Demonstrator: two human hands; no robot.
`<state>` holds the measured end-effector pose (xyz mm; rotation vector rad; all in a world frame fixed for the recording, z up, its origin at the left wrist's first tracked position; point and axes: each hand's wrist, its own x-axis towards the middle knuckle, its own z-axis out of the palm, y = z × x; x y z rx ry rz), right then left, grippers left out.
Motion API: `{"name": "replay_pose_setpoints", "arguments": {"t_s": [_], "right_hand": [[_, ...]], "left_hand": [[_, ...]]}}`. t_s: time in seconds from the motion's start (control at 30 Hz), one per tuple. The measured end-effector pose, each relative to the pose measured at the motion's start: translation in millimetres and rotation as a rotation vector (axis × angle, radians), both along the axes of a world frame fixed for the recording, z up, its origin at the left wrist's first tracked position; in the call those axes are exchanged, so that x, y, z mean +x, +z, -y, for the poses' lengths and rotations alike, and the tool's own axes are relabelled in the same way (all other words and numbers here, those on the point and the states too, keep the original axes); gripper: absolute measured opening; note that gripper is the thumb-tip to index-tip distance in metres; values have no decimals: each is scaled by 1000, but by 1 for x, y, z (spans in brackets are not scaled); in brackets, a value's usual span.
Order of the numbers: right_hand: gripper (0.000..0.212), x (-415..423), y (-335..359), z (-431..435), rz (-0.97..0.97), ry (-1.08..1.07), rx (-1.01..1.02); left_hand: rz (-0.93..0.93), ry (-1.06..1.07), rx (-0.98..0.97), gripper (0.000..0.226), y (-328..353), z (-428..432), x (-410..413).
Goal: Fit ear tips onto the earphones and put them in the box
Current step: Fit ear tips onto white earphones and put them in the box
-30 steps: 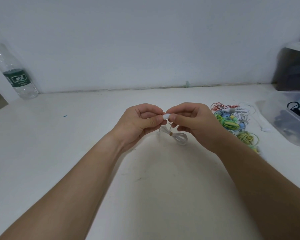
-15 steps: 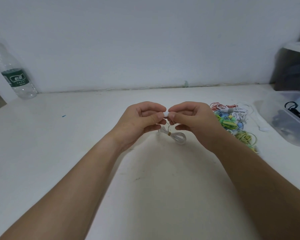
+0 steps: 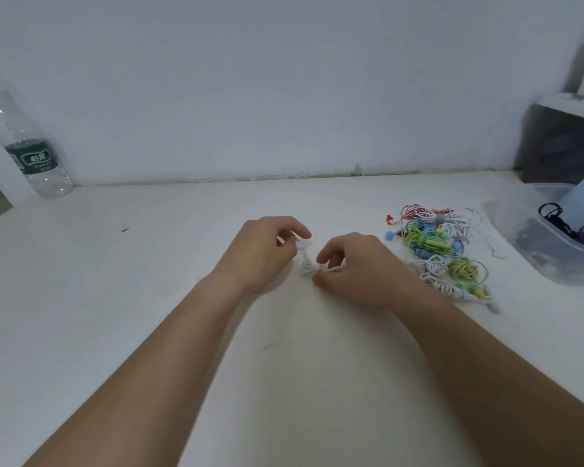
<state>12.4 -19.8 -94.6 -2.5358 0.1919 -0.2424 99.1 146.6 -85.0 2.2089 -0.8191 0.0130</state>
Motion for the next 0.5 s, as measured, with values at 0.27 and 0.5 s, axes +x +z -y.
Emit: {"name": "replay_pose_setpoints", "arguments": {"t_s": [0.27,0.5], "right_hand": [[6,-7,27,19,199,-100,408],[4,-45,72,60,362,-216,583]], "left_hand": [[-142,36,-247,20,19,12,-12],[-557,-110,-488,20,60,60,-45]]}}
